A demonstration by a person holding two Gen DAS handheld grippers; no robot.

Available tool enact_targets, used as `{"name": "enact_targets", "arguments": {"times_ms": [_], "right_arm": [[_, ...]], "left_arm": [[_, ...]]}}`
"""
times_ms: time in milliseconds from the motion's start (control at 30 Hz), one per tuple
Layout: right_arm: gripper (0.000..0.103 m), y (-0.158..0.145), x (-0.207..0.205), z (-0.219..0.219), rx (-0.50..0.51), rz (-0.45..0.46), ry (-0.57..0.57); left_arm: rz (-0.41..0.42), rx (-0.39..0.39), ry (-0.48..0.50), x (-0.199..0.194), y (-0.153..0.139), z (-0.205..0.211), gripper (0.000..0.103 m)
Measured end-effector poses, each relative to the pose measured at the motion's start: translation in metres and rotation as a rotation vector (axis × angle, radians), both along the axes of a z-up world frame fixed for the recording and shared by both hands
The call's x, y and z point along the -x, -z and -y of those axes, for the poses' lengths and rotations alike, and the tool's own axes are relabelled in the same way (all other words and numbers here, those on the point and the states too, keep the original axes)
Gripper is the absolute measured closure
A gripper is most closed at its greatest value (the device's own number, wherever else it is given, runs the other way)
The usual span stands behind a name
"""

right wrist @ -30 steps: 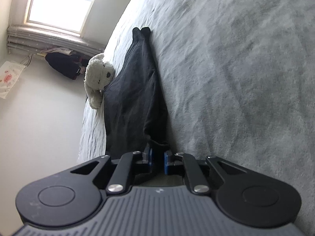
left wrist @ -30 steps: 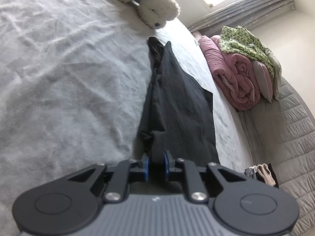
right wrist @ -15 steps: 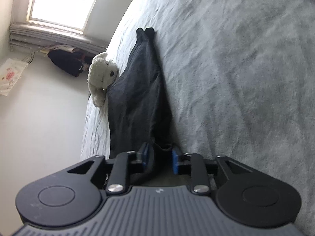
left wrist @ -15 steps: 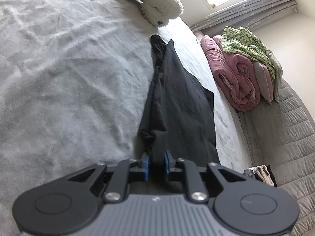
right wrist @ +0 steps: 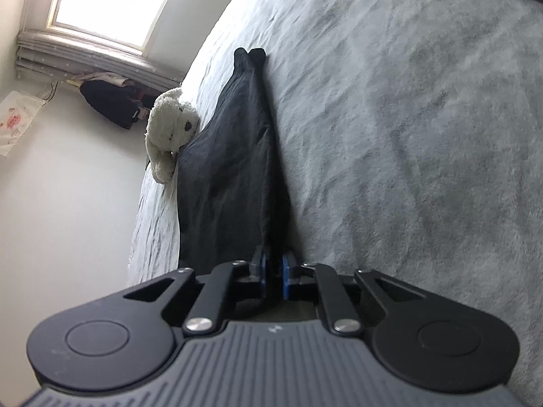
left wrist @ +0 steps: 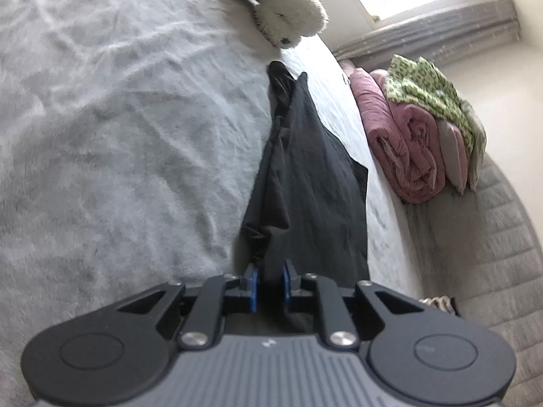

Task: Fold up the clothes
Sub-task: 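Close both grippers on the end of the folded black shirt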

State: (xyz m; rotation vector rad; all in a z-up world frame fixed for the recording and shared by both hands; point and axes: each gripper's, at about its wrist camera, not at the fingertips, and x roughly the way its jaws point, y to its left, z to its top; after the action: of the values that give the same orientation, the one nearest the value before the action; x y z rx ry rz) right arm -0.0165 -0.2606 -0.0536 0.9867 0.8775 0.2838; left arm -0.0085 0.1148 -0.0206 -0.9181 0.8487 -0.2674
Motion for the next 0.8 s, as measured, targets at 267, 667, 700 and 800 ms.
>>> {"name": "enact_targets", "arguments": {"times_ms": [267, 667, 700, 800], "right_arm": [[0.095, -0.012, 0.004, 0.002, -0.018, 0.022, 0.007], [0.096, -0.017, 0.07, 0.006, -0.097, -0.008, 0.02], [0.096, -0.016, 0.08, 0.007, -0.104, -0.012, 0.025], [0.098, -0.013, 0.107, 0.011, -0.133, -0.027, 0.043]], "left_arm": [[0.054, -0.031, 0.003, 0.01, -0.018, 0.0, 0.096], [-0.002, 0.021, -0.023, 0.081, -0.023, -0.003, 0.097], [-0.004, 0.023, -0.021, 0.088, -0.024, -0.002, 0.097], [-0.01, 0.024, -0.014, 0.111, -0.025, -0.001, 0.097]]}}
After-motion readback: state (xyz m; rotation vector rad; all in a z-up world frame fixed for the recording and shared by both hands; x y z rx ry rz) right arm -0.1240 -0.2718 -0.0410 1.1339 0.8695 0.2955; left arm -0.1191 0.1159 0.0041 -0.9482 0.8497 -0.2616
